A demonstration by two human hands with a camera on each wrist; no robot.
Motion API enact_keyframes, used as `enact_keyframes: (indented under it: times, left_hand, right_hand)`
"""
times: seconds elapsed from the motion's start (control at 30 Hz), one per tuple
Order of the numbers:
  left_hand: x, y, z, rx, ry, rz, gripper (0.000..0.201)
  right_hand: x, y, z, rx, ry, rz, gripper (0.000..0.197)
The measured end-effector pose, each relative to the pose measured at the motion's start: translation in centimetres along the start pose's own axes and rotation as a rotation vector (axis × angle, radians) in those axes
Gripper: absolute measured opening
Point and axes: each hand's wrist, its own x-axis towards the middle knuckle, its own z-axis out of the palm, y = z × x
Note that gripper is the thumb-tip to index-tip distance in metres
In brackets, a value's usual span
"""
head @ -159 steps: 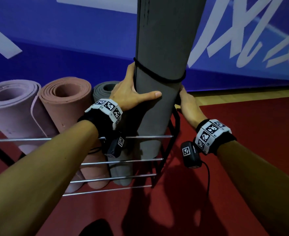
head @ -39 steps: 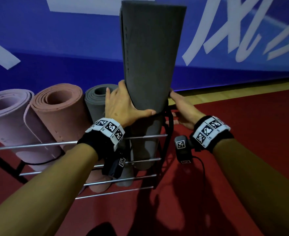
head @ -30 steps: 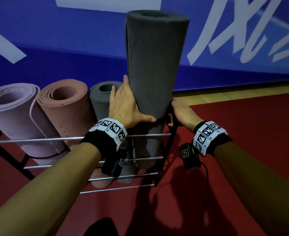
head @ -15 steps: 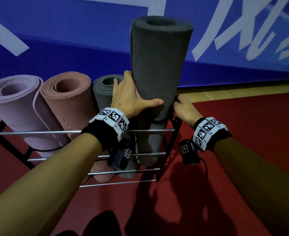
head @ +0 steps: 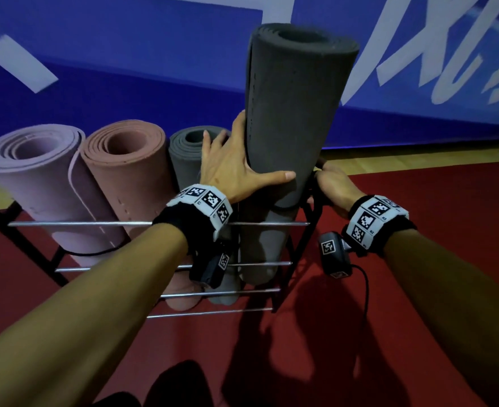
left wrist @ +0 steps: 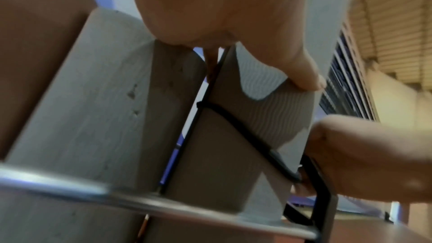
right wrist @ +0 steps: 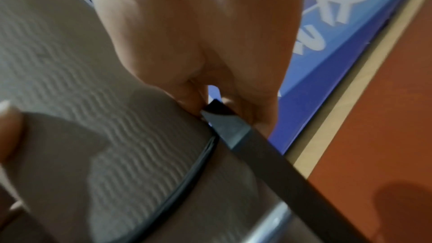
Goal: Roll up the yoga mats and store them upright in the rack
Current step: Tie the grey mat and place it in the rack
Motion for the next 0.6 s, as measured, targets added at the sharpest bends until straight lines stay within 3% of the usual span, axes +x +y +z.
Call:
enact_keyframes:
  times: [0.23, 0.37, 0.43, 0.53, 0.6]
  left_hand:
    - [0.5, 0.4, 0.9, -0.005, 0.016, -0.013, 0.13]
    - [0.5, 0.1, 0.8, 0.003, 0.02, -0.013, 0.131]
    - [0.4, 0.0, 0.6, -0.006, 0.012, 0.0, 0.132]
    - [0.0, -0.1, 0.4, -0.021, 0.016, 0.005, 0.132]
    - [-0.1, 0.1, 0.5, -0.014, 0.019, -0.001, 0.132]
  right_hand:
    - [0.5, 0.3, -0.8, 0.042, 0.003, -0.007, 0.044]
    - [0.4, 0.4, -0.7, -0.049, -0.032, -0.031, 0.049]
    - [0.0, 1.2, -1.5, 0.049, -0.002, -0.048, 0.052]
    - [-1.2, 5.1, -2.4, 0.392, 0.118, 0.069, 0.031]
    - [-1.9, 9.5, -2.1, 0.409, 0.228, 0.209, 0.027]
